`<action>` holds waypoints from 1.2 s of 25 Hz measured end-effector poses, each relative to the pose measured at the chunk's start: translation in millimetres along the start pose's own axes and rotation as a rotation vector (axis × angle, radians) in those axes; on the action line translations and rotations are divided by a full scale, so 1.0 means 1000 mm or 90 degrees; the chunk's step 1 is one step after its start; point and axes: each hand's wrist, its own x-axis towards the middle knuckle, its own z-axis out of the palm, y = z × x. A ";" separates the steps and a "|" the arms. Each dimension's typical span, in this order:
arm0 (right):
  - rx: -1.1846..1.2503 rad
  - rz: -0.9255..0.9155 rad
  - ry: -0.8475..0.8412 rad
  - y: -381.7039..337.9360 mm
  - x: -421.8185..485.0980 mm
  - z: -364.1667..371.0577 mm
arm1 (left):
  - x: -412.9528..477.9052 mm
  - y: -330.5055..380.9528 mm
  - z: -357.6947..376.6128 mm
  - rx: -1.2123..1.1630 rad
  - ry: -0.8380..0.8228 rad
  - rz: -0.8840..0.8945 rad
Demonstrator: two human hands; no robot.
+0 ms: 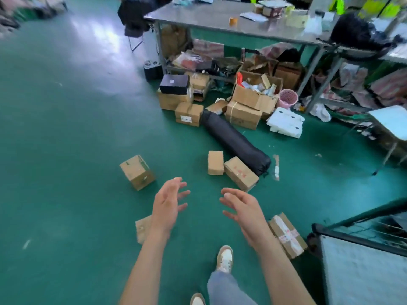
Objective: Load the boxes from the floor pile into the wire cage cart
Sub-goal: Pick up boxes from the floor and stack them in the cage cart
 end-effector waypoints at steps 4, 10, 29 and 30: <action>-0.016 0.016 -0.071 -0.007 0.045 0.041 | 0.032 0.004 -0.028 -0.014 0.073 -0.028; -0.023 0.021 -0.153 -0.045 0.129 0.087 | 0.099 0.036 -0.049 -0.020 0.169 -0.024; 0.021 0.043 -0.042 -0.122 0.342 0.054 | 0.329 0.117 0.066 0.023 0.053 -0.021; 0.021 0.044 -0.017 -0.127 0.351 0.048 | 0.342 0.118 0.071 0.030 0.040 -0.025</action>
